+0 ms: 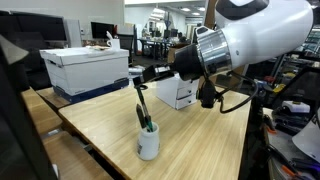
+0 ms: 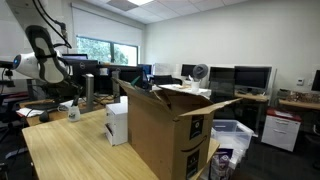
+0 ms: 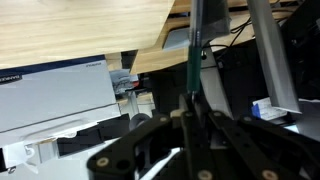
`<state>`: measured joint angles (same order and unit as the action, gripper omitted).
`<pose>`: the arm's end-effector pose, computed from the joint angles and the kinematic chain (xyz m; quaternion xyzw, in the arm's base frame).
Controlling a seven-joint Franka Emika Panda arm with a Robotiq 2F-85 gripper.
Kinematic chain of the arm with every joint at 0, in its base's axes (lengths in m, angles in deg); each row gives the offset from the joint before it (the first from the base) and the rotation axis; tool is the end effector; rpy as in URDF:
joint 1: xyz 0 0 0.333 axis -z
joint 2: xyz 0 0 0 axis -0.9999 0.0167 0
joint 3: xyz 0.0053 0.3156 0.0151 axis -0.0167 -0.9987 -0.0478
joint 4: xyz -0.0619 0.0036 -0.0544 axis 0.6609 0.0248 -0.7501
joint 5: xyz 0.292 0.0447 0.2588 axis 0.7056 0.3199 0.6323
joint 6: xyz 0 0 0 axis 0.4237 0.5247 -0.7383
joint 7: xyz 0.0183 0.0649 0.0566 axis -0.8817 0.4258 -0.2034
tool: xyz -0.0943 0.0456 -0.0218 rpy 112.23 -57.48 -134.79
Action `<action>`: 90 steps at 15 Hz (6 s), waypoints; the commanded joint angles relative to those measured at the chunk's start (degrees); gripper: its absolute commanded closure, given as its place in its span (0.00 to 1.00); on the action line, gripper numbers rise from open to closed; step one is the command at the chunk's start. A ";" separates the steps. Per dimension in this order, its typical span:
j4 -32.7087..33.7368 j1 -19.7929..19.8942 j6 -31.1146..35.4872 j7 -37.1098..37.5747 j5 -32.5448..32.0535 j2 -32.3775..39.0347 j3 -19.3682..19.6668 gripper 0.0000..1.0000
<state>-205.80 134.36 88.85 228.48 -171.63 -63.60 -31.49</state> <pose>0.4009 0.2935 0.2896 -0.8493 0.0020 -0.5032 0.1594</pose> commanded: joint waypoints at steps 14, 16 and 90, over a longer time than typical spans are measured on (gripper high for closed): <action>-6.13 6.10 -4.09 0.01 -6.18 4.98 -4.09 0.65; -6.07 6.14 -3.86 0.01 -6.39 4.91 -3.92 0.53; 25.48 -33.36 -31.71 -105.72 127.53 -20.08 49.43 0.00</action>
<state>-181.28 111.60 59.89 120.34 -41.46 -83.51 7.67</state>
